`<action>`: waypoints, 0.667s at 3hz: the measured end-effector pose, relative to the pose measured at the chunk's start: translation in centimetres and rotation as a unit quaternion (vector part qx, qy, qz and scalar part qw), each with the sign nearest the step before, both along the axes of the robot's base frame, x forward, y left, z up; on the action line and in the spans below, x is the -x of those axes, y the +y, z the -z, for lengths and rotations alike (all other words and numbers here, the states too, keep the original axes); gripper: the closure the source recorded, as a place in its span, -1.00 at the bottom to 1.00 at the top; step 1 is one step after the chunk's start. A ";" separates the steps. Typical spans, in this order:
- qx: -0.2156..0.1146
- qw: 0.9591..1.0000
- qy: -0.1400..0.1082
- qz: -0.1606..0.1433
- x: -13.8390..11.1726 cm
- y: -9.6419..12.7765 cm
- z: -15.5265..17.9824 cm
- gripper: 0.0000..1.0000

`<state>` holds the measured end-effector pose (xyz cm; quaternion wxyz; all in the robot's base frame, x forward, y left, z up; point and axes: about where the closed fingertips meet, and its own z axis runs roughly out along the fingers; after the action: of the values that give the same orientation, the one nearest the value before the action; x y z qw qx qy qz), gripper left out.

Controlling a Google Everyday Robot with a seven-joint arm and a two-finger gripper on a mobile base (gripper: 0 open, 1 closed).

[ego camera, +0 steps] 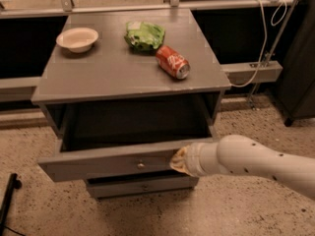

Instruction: Close top drawer

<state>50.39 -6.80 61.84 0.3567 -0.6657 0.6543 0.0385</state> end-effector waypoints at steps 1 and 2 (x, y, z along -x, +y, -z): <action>0.001 1.000 -0.024 0.001 -2.6 0.1 0.1 1.00; 0.001 1.000 -0.024 0.001 -2.6 0.1 0.1 1.00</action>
Offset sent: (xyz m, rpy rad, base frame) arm 0.0955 0.0075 -0.0013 -0.0080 -0.1881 -0.0292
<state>52.99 -6.68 61.75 0.3719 -0.6662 0.6461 0.0215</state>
